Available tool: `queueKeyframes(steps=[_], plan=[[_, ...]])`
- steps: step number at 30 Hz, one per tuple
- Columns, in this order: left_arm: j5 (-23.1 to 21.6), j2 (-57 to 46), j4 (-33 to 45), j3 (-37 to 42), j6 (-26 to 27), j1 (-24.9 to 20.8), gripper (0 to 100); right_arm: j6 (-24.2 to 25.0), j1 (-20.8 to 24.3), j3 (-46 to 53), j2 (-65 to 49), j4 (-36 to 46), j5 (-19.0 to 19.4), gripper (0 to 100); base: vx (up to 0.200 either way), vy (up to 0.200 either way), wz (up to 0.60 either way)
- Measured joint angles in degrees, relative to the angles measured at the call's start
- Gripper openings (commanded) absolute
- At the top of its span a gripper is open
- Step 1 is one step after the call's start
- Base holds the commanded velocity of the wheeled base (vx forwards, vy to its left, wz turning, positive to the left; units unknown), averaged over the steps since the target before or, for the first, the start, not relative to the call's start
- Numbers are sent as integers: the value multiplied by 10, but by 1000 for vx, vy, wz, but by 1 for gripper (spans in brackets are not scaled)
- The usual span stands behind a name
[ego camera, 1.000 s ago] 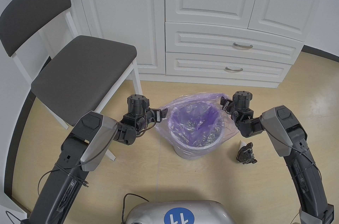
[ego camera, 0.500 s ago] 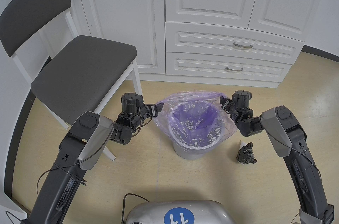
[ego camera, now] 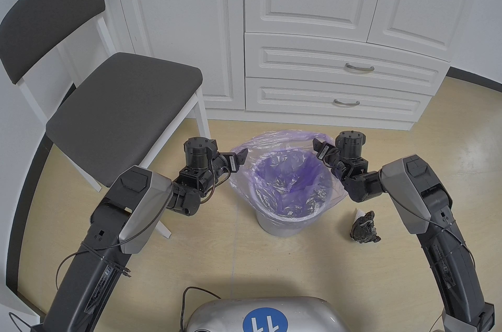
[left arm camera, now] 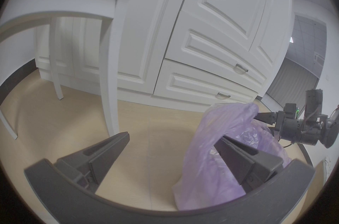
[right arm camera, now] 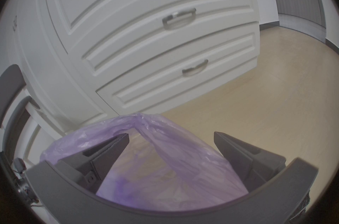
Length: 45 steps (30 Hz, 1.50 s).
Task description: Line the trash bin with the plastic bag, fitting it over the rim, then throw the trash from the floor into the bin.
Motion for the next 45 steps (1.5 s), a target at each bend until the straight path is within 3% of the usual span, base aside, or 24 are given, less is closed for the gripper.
queueKeyframes(steps=[8,20,34,45], plan=[[-10,13,1,0,-1,7,100,36,-27,-3,14,0,45,100,0,0,0],[-3,17,-30,0,-3,13,100,44,-11,3,13,24,42,100,0,0,0],[14,1,-46,0,-4,17,100,47,14,127,-41,3,45,100,0,0,0],[-8,16,-42,0,-5,30,100,48,-9,41,-10,21,46,100,0,0,0]])
